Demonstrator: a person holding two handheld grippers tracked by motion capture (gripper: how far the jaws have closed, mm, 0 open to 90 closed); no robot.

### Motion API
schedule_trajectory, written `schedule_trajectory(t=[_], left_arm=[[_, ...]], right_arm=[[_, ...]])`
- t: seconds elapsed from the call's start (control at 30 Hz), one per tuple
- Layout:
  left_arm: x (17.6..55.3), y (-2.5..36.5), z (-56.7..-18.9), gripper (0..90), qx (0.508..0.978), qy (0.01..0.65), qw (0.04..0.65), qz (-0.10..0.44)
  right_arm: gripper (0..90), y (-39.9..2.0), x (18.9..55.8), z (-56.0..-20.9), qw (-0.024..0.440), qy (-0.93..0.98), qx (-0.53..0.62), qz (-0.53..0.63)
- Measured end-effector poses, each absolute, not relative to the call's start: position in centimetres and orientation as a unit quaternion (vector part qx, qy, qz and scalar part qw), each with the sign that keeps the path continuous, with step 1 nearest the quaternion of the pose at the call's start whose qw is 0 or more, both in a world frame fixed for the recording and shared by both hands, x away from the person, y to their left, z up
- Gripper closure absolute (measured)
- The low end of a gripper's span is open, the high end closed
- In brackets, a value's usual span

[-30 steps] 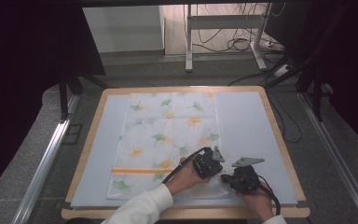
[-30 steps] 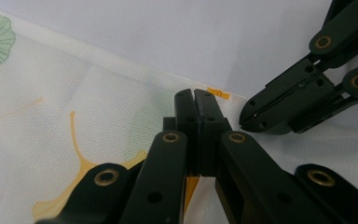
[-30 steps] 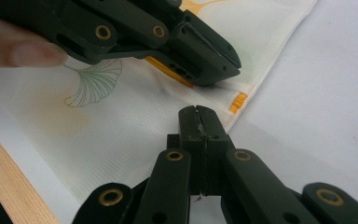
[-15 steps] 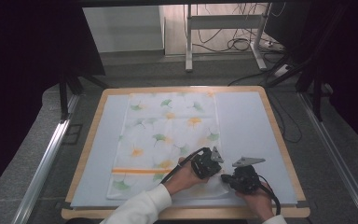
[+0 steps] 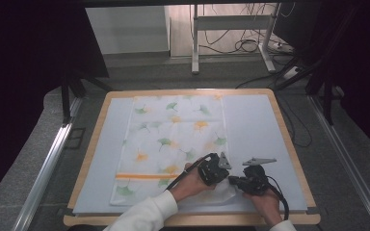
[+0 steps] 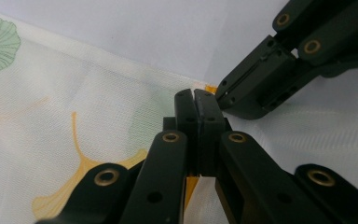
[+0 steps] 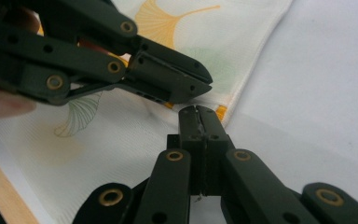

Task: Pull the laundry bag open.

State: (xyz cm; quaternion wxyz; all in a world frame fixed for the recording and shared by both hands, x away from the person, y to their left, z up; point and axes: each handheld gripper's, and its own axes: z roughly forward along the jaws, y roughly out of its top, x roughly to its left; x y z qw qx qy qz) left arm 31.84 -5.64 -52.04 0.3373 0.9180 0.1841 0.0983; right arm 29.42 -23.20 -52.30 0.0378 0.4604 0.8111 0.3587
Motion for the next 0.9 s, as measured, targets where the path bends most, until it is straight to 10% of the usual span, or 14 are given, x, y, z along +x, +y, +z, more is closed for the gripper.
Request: schedule_trajectory(t=[0.9], left_arm=[[31.7, -4.0, -52.0, 90.0, 0.922, 0.182, 0.326, 0.107]], right_arm=[[89.8, -23.5, 29.6, -52.4, 0.023, 0.806, 0.466, 0.365]])
